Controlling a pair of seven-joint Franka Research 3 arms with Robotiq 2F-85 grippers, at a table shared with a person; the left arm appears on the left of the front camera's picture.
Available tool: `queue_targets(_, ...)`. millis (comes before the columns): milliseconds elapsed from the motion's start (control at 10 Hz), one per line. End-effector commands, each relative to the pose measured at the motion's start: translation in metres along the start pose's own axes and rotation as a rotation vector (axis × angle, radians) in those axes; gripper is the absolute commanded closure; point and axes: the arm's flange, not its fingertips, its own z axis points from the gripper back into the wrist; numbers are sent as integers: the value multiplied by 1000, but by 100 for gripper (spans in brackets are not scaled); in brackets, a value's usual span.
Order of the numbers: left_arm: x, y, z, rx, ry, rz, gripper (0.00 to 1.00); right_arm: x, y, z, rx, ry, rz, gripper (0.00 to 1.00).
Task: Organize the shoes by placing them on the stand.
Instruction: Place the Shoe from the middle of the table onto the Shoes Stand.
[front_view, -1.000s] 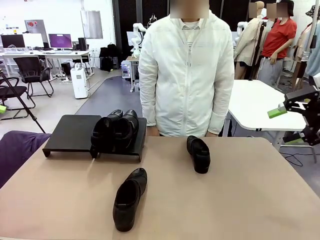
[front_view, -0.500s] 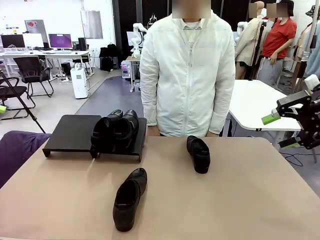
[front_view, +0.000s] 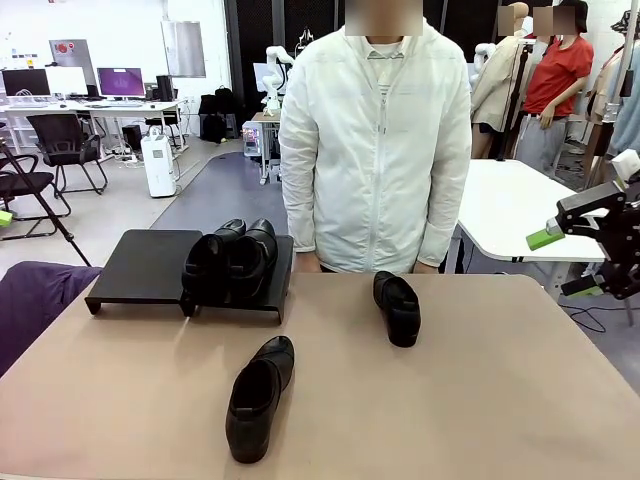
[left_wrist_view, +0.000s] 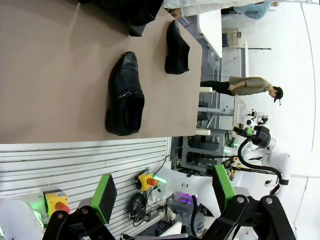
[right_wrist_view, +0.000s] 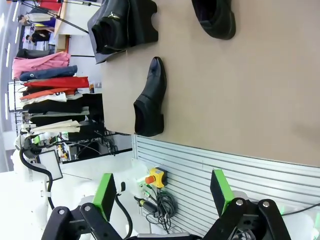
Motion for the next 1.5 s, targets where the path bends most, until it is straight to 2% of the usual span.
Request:
queue_targets(0, 0, 0, 0, 0, 0, 0, 0, 3, 0, 2, 15, 1, 28, 0)
queue_targets(100, -4, -41, -30, 192, -36, 66, 0, 3, 0, 2, 15, 1, 28, 0)
queue_targets(200, -6, -85, -79, 301, 43, -5, 0, 3, 0, 2, 15, 1, 28, 0)
queue_targets(300, -5, -120, -143, 480, 62, -57, 0, 3, 0, 2, 15, 1, 28, 0)
queue_targets(400, -6, -147, -211, 575, 167, -157, 0, 3, 0, 2, 15, 1, 28, 0)
queue_targets(600, -16, -173, -295, 759, 201, -241, 0, 3, 0, 2, 15, 1, 28, 0)
queue_targets(800, -34, -180, -349, 852, 234, -313, 0, 3, 0, 2, 15, 1, 28, 0)
queue_targets(900, -27, -179, -351, 881, 235, -271, 0, 3, 0, 2, 15, 1, 28, 0)
queue_targets(1000, -51, -172, -353, 783, 251, -309, 0, 3, 0, 2, 15, 1, 28, 0)
queue_targets(1100, -51, -172, -353, 783, 251, -309, 0, 3, 0, 2, 15, 1, 28, 0)
queue_targets(1200, -33, -169, -366, 840, 260, -316, 0, 3, 0, 2, 15, 1, 28, 0)
queue_targets(1300, -40, -156, -383, 855, 224, -347, 0, 3, 0, 2, 15, 1, 28, 0)
queue_targets(1400, -41, -136, -404, 886, 239, -337, 0, 3, 0, 2, 15, 1, 28, 0)
